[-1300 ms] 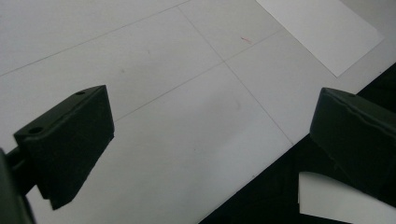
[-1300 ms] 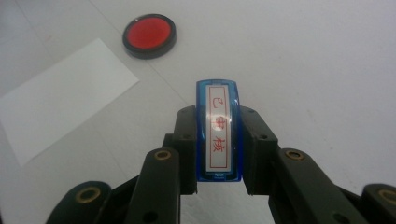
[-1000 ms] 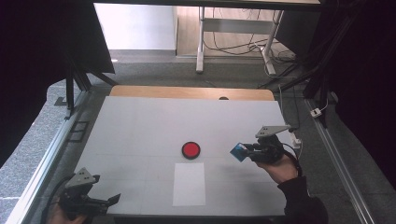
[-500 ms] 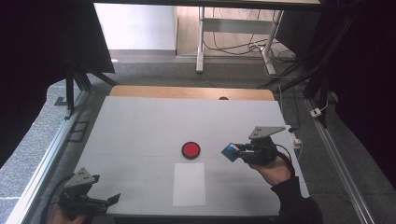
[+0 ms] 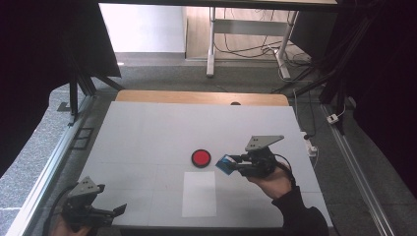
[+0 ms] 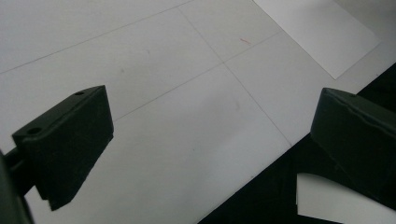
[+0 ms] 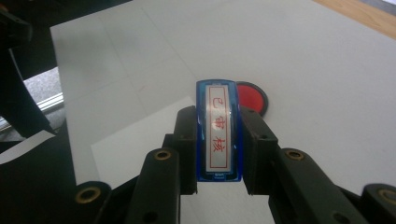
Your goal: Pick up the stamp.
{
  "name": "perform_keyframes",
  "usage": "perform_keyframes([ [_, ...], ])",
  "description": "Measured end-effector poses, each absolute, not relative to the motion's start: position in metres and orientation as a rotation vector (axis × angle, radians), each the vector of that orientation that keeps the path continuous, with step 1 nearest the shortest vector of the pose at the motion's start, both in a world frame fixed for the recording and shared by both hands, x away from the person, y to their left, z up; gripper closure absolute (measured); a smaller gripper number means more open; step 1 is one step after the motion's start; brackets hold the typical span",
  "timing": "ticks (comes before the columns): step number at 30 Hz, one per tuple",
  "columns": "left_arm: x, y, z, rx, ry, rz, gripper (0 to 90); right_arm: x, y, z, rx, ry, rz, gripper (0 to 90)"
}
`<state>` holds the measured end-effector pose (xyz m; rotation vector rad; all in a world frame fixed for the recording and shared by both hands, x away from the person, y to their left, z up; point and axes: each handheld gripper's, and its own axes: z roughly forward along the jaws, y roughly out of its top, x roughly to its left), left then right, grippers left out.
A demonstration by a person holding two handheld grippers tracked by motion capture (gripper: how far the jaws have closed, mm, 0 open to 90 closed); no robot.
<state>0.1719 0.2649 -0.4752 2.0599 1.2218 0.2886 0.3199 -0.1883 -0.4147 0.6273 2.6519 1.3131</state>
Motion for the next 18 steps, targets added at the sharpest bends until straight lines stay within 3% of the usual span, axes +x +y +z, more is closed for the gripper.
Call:
perform_keyframes([
  [18,0.171,0.264,-0.475,2.067,1.218,0.292,0.0,0.299,-0.141,-0.418,0.484,2.715,1.351,70.7],
])
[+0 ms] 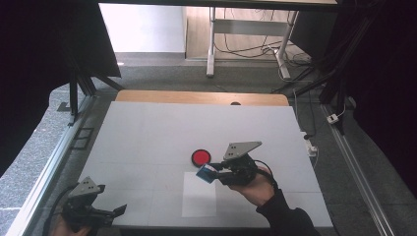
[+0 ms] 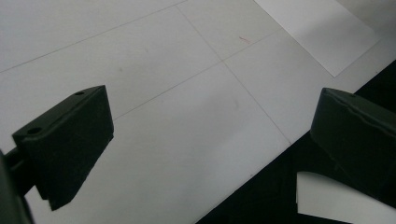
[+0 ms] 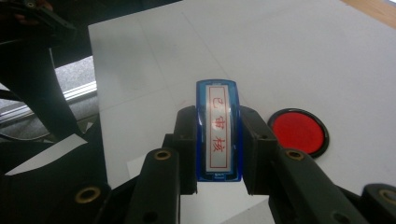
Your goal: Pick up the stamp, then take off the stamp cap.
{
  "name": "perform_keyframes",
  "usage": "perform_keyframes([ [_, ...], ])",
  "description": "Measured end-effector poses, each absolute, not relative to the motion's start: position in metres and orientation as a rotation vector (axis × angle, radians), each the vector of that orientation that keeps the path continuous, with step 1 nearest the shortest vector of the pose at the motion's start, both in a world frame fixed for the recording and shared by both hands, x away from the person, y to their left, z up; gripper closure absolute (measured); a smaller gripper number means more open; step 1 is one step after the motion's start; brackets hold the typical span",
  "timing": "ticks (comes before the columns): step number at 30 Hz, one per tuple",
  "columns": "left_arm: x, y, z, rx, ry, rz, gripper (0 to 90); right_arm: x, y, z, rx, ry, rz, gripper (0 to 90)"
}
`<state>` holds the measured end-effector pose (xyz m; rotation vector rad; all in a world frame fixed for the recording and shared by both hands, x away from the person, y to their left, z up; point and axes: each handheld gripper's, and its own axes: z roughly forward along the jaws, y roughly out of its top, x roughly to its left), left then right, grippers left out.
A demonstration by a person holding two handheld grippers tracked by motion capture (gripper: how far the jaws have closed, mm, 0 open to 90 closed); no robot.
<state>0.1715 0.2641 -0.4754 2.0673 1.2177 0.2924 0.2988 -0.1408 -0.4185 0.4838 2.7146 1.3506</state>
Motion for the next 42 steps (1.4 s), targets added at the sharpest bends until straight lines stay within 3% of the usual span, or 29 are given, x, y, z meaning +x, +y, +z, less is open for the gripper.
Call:
perform_keyframes([
  [15,0.172,0.267,-0.473,2.04,1.209,0.247,0.0,0.298,-0.139,-0.423,0.449,2.744,1.319,70.7],
  [20,0.173,0.264,-0.471,2.047,1.169,0.273,0.0,0.298,-0.139,-0.423,0.453,2.736,1.32,70.7],
  [42,0.197,0.237,-0.469,2.064,0.927,0.177,0.0,0.297,-0.144,-0.419,0.436,2.727,1.354,70.7],
])
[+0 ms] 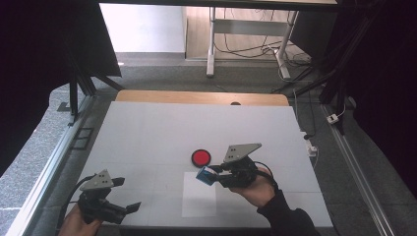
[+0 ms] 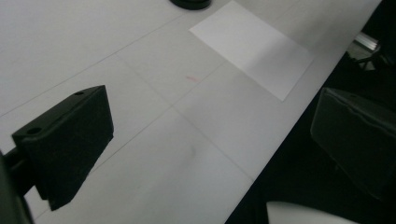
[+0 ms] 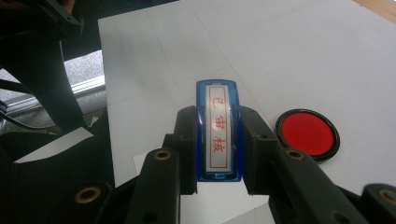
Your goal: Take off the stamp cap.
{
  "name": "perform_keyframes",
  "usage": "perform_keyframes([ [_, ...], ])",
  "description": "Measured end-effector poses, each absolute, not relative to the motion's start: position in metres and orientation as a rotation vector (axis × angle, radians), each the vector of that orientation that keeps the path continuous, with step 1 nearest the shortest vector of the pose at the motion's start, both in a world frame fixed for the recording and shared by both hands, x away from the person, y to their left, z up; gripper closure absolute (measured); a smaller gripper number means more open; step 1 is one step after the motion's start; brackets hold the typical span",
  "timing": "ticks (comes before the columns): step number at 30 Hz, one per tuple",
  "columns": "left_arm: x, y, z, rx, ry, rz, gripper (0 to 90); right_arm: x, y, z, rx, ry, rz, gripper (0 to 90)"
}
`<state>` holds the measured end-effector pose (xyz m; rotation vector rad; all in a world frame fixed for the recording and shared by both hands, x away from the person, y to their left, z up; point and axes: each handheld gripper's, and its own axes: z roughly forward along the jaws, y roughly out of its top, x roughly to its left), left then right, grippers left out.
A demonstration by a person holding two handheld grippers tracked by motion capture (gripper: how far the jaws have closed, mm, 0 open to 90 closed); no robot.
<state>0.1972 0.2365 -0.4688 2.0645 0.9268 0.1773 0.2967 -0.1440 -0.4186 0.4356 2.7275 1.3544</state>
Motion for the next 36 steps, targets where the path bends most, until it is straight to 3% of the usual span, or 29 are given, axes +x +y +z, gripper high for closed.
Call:
perform_keyframes([
  [13,0.223,0.205,-0.464,2.086,0.796,0.11,0.0,0.295,-0.146,-0.415,0.401,2.733,1.369,70.7],
  [24,0.243,0.176,-0.454,2.138,0.686,0.126,0.0,0.295,-0.149,-0.411,0.396,2.72,1.389,70.8],
  [36,0.272,0.14,-0.449,2.159,0.509,0.036,0.0,0.295,-0.151,-0.409,0.39,2.727,1.411,70.7],
])
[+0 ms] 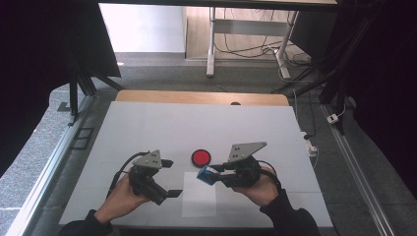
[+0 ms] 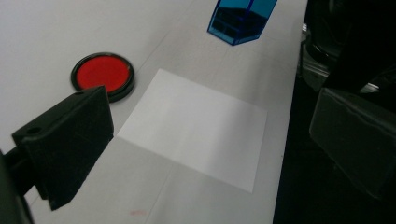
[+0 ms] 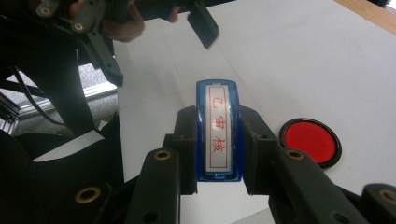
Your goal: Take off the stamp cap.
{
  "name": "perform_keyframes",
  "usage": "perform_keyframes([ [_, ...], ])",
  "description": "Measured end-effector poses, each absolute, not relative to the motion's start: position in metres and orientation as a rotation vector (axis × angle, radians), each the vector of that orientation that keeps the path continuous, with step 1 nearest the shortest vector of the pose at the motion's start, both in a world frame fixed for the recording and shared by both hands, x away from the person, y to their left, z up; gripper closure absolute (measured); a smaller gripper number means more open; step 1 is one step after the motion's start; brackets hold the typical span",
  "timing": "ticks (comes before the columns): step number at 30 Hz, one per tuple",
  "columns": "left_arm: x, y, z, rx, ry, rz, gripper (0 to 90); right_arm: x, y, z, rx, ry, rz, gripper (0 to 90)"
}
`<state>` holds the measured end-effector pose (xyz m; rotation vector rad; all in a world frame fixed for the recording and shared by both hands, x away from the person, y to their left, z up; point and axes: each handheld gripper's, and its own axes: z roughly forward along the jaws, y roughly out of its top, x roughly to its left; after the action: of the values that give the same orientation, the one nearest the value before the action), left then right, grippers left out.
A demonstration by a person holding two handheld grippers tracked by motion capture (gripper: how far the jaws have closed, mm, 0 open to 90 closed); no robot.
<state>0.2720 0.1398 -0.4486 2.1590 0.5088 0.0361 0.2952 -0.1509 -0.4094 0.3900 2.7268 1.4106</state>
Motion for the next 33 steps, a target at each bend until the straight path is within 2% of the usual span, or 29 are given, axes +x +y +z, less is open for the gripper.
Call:
perform_keyframes([
  [19,0.296,0.094,-0.468,2.17,0.267,-0.085,0.2,0.292,-0.149,-0.41,0.316,2.772,1.473,70.8],
  [23,0.295,0.093,-0.471,2.176,0.227,-0.102,7.3,0.291,-0.147,-0.412,0.297,2.792,1.465,70.7],
  [25,0.293,0.093,-0.471,2.181,0.19,-0.111,16.9,0.29,-0.146,-0.412,0.29,2.799,1.474,70.8],
  [28,0.293,0.094,-0.471,2.181,0.154,-0.146,22.6,0.289,-0.145,-0.413,0.268,2.814,1.473,70.7],
  [33,0.291,0.095,-0.471,2.162,0.115,-0.177,39.7,0.288,-0.144,-0.412,0.245,2.82,1.484,70.8],
])
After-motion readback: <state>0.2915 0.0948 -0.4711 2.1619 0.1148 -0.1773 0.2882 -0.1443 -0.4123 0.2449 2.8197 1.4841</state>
